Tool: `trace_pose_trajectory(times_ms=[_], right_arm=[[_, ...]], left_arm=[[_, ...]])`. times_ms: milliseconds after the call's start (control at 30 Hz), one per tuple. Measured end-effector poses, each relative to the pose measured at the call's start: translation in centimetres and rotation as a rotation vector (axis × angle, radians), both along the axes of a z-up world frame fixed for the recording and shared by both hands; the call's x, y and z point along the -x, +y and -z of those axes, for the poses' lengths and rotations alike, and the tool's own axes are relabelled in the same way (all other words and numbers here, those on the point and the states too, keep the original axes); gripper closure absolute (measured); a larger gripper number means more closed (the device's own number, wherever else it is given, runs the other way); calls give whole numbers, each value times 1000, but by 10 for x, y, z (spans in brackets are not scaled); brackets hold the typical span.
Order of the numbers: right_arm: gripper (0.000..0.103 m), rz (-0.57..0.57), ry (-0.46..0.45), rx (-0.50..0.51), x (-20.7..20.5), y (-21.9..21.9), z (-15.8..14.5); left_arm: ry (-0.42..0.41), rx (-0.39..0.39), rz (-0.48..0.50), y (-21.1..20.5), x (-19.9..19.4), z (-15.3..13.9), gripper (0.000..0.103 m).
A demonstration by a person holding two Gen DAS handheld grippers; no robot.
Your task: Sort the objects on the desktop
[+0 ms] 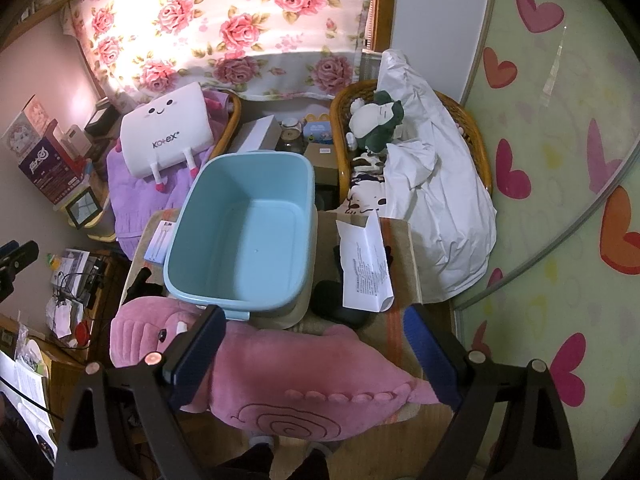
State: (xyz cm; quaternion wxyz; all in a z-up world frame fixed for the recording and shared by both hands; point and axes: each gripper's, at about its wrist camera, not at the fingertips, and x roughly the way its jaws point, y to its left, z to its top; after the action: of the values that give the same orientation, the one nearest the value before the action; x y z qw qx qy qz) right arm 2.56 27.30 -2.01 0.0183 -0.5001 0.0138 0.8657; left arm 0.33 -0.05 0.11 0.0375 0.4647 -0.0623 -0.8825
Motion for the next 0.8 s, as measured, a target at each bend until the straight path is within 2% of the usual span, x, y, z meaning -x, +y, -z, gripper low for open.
trace_pose_trajectory(times_ms=[800], right_arm=[[10, 0, -2, -3, 1, -2, -1]], left_arm=[[0, 3, 10, 4, 1, 0, 52]])
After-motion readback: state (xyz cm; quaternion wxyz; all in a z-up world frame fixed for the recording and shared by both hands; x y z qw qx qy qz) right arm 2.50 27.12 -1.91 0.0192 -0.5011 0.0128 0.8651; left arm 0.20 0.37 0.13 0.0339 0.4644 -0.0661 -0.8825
